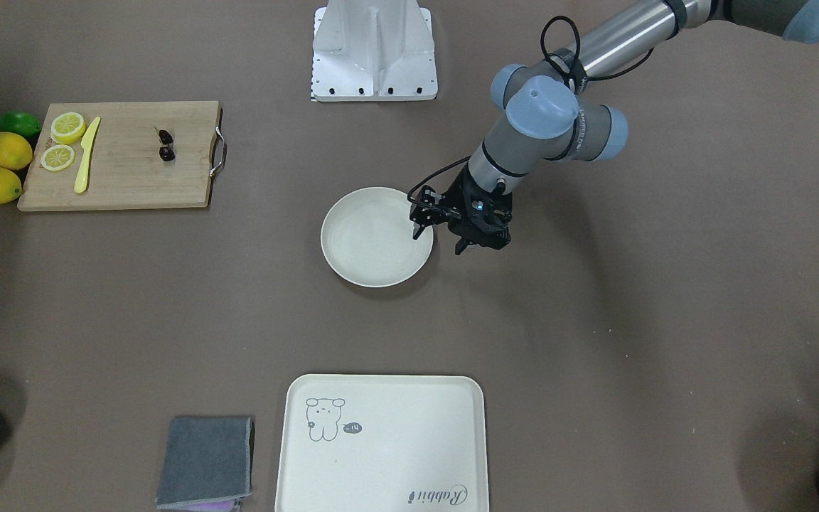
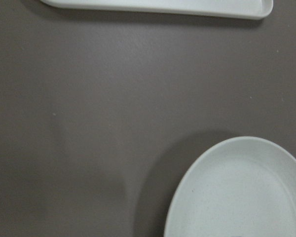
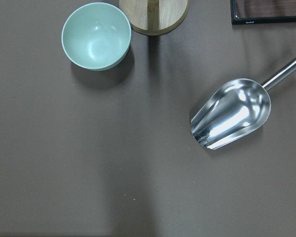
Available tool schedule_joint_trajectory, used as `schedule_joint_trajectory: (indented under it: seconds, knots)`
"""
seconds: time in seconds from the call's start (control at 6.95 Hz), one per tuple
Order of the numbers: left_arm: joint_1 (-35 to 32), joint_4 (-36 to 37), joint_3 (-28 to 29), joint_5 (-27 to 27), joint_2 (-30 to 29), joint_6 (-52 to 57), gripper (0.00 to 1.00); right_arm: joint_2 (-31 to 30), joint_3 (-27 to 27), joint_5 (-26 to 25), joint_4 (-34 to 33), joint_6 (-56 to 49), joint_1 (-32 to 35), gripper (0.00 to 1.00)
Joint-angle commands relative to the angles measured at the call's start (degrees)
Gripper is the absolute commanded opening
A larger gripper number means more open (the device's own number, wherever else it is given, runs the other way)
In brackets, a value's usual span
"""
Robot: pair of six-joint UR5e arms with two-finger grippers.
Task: Place red cherry on plate
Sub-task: 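Open the left gripper and withdraw the left arm from the plate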
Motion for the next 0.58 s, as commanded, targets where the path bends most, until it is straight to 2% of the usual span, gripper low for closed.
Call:
schedule_joint_trajectory:
  seconds: [0.0,0.14,0.29,0.43]
  knots:
    - [-12.9,14.8,-5.9,-7.6,5.0,20.3,0.97,4.1,2.2,-0.1,-6.4,0.0,0.3,0.99]
    - [-21.4,18.6,-6.7,-14.7,6.5,25.7,0.97,5.9,3.5,0.0,-6.5,0.0,-1.3,0.99]
    - [-28.9,18.5,-7.5,-22.1,12.1,28.7,0.97,8.1,4.1,-0.2,-6.3,0.1,-3.8,0.99]
    - [-36.1,18.7,-8.2,-25.4,17.4,34.8,0.97,10.0,4.1,-0.2,-6.4,0.5,-5.3,0.99]
